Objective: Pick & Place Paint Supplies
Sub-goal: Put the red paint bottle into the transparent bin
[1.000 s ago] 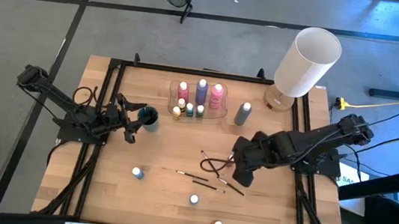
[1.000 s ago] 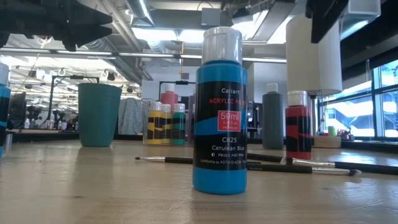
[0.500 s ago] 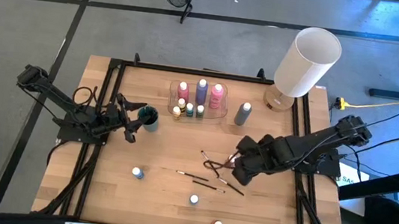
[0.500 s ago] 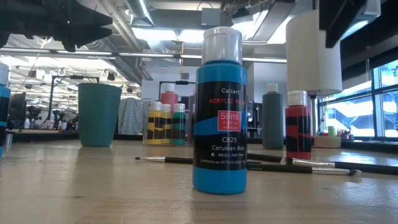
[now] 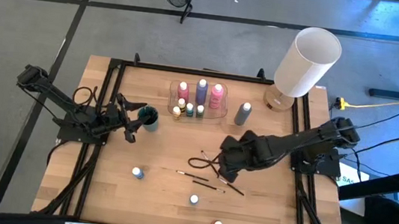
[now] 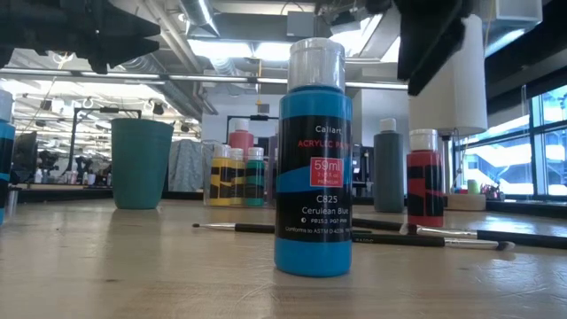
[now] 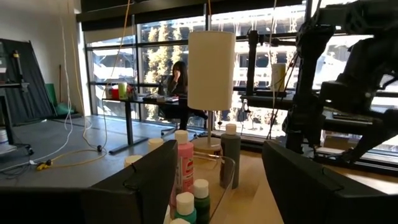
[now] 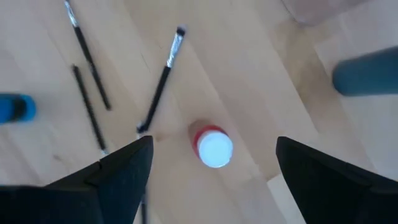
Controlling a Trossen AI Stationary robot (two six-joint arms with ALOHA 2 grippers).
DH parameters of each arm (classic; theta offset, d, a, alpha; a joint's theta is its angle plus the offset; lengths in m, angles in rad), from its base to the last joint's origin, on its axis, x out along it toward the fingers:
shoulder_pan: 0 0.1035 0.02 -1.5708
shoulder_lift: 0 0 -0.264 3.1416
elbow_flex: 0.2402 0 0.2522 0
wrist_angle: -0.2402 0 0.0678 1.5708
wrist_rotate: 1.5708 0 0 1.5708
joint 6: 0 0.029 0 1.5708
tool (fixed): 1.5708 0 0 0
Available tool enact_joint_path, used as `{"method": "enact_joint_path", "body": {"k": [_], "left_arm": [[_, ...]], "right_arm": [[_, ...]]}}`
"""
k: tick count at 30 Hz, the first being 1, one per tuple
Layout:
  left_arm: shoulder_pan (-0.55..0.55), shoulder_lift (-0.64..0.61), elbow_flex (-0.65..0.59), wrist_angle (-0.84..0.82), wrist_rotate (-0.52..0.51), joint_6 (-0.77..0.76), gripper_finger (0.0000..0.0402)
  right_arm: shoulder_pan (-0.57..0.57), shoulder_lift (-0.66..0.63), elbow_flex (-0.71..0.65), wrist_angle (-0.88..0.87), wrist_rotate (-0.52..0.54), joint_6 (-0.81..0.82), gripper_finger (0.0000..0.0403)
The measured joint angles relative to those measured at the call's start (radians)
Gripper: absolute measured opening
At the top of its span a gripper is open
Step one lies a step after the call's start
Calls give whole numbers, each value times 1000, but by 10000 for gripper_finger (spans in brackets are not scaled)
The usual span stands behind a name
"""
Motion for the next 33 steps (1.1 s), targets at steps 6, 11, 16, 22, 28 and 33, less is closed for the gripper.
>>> {"method": "enact_joint_path", "body": {"k": [6,11,16,22,28,33], "left_arm": [[0,0,0,-4,0,-1,228],[0,0,0,-4,0,-2,227],[0,0,0,-4,0,-2,226],[0,0,0,-5,0,-2,226],[0,0,0,-5,0,-1,226],[0,0,0,-5,0,-1,226]], "right_arm": [[-37,36,0,-10,-57,-36,344],[-62,38,0,-70,-115,-30,344],[-87,39,0,-78,-178,-57,344],[-91,39,0,-69,-227,-72,344],[-93,38,-4,-50,-225,-90,344],[-96,38,-22,-45,-225,-102,344]]}}
